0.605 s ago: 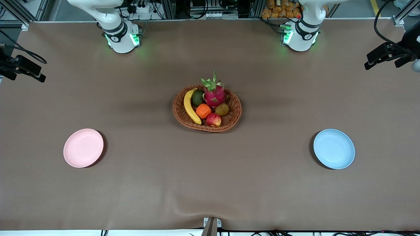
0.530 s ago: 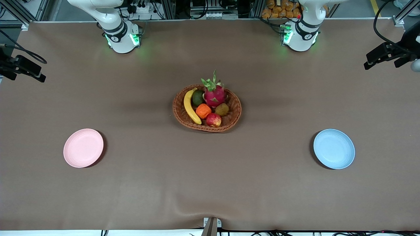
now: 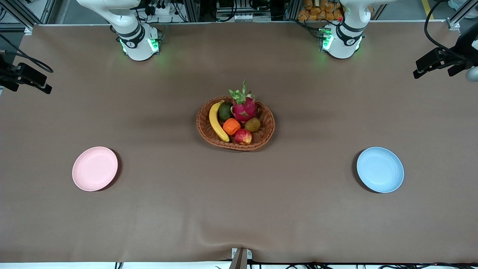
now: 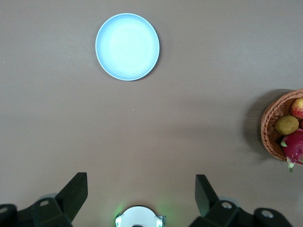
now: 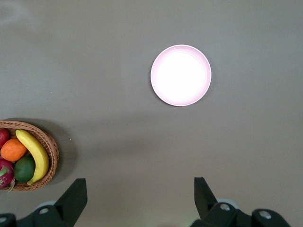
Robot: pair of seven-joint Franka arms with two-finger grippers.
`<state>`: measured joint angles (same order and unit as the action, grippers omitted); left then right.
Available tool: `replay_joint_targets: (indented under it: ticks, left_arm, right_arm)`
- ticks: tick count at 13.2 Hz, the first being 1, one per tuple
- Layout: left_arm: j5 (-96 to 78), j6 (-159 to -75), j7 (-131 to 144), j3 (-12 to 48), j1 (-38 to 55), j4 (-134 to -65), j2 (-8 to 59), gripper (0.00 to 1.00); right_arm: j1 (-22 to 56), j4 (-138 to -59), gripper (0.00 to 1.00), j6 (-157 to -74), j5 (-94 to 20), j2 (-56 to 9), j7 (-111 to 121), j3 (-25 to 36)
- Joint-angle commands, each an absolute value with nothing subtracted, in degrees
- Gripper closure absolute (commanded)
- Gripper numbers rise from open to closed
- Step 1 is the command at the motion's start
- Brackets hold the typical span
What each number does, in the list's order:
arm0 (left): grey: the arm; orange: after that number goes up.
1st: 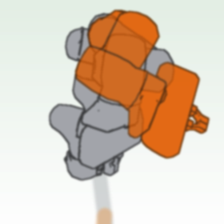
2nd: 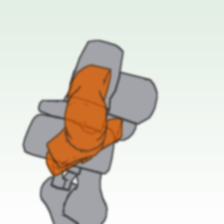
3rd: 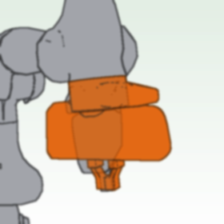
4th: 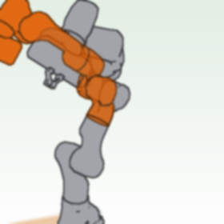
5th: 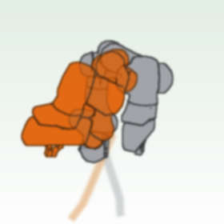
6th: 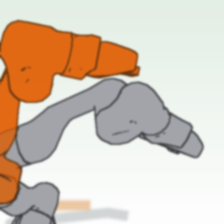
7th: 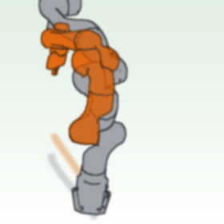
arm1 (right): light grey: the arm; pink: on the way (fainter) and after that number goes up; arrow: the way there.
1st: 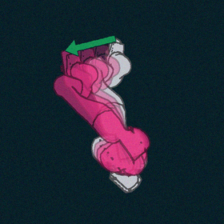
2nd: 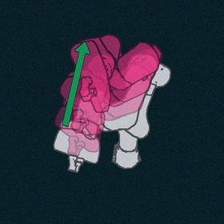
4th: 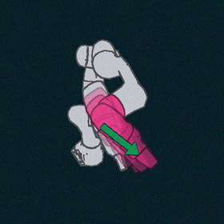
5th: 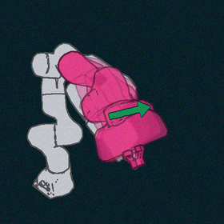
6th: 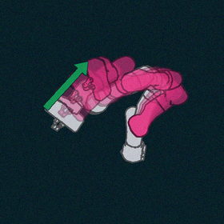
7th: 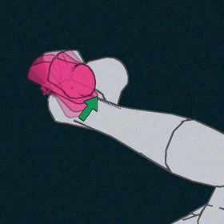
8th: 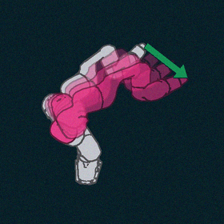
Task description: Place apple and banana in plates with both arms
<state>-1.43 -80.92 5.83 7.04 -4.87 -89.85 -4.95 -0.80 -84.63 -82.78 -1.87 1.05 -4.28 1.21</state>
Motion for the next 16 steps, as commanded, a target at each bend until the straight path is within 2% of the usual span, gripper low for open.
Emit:
replay_joint_targets:
  ticks: [1, 5, 11, 16]
  left_arm:
    - [-1.58, -79.63, 7.64, 10.18, -2.21, -87.28, 0.16, 0.0]
    - [-1.41, -86.72, 25.96, 15.11, 4.46, -87.01, 8.59, 0.0]
    - [0.53, -103.33, 39.29, 15.12, 16.6, -85.88, 22.3, 0.0]
    - [2.63, -112.31, 44.19, 14.68, 24.16, -83.23, 31.1, 0.0]
  right_arm:
    - [-1.23, -84.11, 0.0, -82.79, -2.02, 0.97, -5.19, 0.88]
    - [-1.23, -84.11, 0.0, -82.79, -2.02, 0.97, -5.19, 0.97]
    - [-1.23, -84.11, 0.0, -82.79, -2.02, 0.97, -5.27, 0.97]
    - [-1.23, -84.11, 0.0, -82.79, -2.2, 0.88, -5.27, 0.97]
